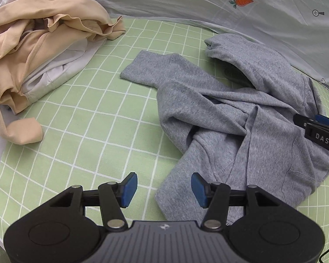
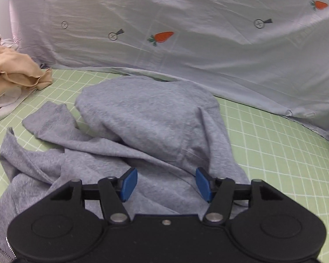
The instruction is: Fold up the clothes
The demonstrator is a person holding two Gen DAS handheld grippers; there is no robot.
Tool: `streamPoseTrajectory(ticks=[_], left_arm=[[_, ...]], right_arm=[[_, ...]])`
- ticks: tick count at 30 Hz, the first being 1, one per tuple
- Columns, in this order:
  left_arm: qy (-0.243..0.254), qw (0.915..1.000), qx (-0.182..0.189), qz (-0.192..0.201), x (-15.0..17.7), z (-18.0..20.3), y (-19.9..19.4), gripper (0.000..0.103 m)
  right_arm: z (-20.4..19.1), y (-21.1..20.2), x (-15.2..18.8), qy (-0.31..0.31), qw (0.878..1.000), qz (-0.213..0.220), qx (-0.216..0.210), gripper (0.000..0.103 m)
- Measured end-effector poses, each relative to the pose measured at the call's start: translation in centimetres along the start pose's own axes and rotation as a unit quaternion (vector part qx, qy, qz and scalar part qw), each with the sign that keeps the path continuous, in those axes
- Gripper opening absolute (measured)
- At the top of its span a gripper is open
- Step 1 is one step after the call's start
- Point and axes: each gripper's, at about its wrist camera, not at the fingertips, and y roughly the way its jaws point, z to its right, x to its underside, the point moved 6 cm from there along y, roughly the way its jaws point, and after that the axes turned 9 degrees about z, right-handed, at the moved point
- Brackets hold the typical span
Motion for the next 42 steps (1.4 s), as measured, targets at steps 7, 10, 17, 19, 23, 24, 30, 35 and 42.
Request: streamPoseTrajectory(ticks=[7,10,17,19,23,24,30,35,42], left_arm=[[0.009,0.9999,-0.011,0.002,-0.8,0.0,0.1,0.056],[0.006,0.9998,-0.019,0.006,-0.7,0.2,-0.2,0.056],[-0.021,0.999,-0.039,0.006,0.4,1.0,-0.6,0.056],[-0.026,0.9988,-0.041,0.005,0.7,1.3,-0.7,0.056],[-0.036,0.9981,-0.049,0.002,0.7,2.1,-0.3,0.056],[-0.038,0.9978,-0.054,-0.001,0.7,2.1,0.0,0.056],[-0.038,0.9958,-0.082,-0.015,0.2,2.0,2.0,0.056],[-0.019,0.9959,-0.083,-0.031,0.0,2.5,3.2,0.056],[0.001,0.9959,-0.075,-0.051,0.1,2.9,4.3,0.056]], right_arm=[[-0.5,1.1,-0.3,-0.035,0.999,0.013,-0.013,0.007],[-0.7,1.6,-0.4,-0.049,0.998,0.019,-0.018,0.005],[12.1,-1.4,1.7,0.013,0.995,0.033,0.098,0.005],[18.2,-1.6,3.4,0.026,0.985,0.022,0.169,0.005],[28.3,-2.2,7.0,0.071,0.951,-0.011,0.3,0.005],[29.6,-2.2,7.6,0.095,0.948,-0.024,0.302,0.005],[25.7,-1.6,10.2,0.15,0.953,-0.065,0.256,0.06],[16.2,-0.3,11.6,0.31,0.941,-0.089,0.104,0.062],[8.7,2.1,11.1,0.256,0.957,-0.124,0.052,0.029]])
